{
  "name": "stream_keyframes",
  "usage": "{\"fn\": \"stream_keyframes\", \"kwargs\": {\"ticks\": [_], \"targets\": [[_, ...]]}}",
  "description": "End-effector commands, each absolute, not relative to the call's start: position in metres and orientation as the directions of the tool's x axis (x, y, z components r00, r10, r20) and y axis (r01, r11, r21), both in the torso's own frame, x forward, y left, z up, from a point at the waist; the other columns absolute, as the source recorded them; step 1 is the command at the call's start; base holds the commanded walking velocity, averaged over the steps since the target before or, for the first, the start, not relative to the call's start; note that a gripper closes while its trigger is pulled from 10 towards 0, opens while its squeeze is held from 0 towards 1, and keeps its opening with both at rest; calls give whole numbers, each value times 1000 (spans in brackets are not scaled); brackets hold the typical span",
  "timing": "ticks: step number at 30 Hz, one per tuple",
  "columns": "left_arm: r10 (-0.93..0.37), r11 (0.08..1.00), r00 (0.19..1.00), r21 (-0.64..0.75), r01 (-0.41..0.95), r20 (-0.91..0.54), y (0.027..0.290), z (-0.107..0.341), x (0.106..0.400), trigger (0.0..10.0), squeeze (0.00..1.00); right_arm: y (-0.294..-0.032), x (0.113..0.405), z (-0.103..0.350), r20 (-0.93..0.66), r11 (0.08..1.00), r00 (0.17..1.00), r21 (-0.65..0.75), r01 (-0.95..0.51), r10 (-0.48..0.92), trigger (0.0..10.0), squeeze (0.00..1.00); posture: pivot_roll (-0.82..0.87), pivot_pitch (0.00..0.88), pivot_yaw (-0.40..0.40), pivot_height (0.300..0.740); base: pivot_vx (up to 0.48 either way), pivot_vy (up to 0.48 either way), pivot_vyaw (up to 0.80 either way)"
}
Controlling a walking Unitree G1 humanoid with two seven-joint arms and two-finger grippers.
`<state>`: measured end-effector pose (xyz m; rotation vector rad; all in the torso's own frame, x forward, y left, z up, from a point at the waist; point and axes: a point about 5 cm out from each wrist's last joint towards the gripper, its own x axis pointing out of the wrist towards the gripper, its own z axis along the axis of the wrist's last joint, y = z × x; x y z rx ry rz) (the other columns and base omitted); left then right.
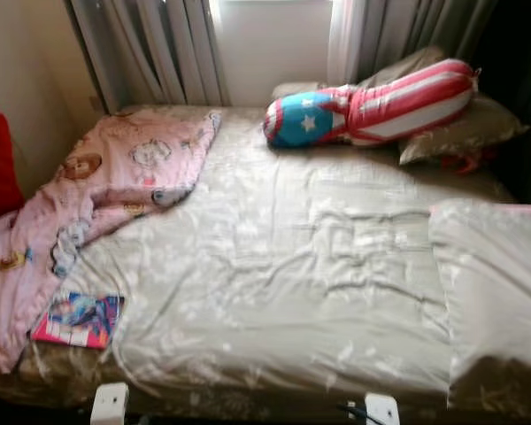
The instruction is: Clean up the room
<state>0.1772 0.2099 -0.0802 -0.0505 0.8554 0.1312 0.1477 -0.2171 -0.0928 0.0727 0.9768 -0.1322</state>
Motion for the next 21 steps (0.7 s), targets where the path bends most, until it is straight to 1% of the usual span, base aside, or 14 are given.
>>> {"fn": "stream_keyframes", "kwargs": {"ticks": [1, 7, 12, 13, 14, 15, 17, 18, 19, 21], "targets": [[113, 989, 614, 28, -145, -781, 214, -84, 169, 10000, 0, -216, 148, -93, -829, 990, 555, 18, 141, -64, 10000, 0, -3, 3, -37, 740, 0, 480, 0], [117, 988, 607, 27, -155, -786, 212, -84, 170, 10000, 0, -221, 148, -92, -829, 991, 555, 14, 137, -65, 10000, 0, -1, 0, -42, 740, 0, 480, 0], [119, 987, 604, 26, -160, -788, 211, -85, 169, 10000, 0, -201, 152, -94, -837, 993, 546, 27, 112, -39, 10000, 0, 5, 0, -43, 740, 0, 480, 0], [119, 987, 603, 26, -161, -789, 211, -85, 169, 10000, 0, -197, 153, -95, -835, 993, 549, 38, 111, -30, 10000, 59, 5, 0, -42, 740, 0, 480, 0], [119, 987, 603, 26, -161, -789, 211, -85, 169, 10000, 0, -195, 154, -95, -834, 993, 552, 45, 110, -24, 10000, 59, 5, 0, -42, 740, 0, 480, 0], [119, 987, 602, 25, -162, -790, 211, -86, 168, 10000, 0, -187, 155, -95, -834, 994, 552, 48, 103, -17, 10000, 1000, 5, 0, -41, 740, 0, 480, 0], [119, 986, 600, 26, -162, -791, 213, -86, 165, 10000, 0, -165, 156, -97, -837, 995, 547, 51, 82, -2, 10000, 1000, 4, 0, -38, 740, 0, 480, 0], [119, 986, 600, 26, -162, -791, 213, -86, 165, 10000, 0, -165, 156, -97, -837, 995, 547, 51, 82, -2, 10000, 1000, 4, 0, -38, 740, 0, 480, 0], [120, 986, 598, 27, -163, -793, 214, -87, 163, 10000, 0, -155, 156, -98, -839, 996, 544, 56, 76, 6, 10000, 1000, 4, 0, -37, 740, 0, 480, 0], [121, 986, 595, 29, -163, -795, 216, -87, 161, 10000, 0, -146, 156, -98, -841, 996, 541, 62, 69, 15, 10000, 1000, 6, 0, -36, 740, 0, 480, 0]]}}
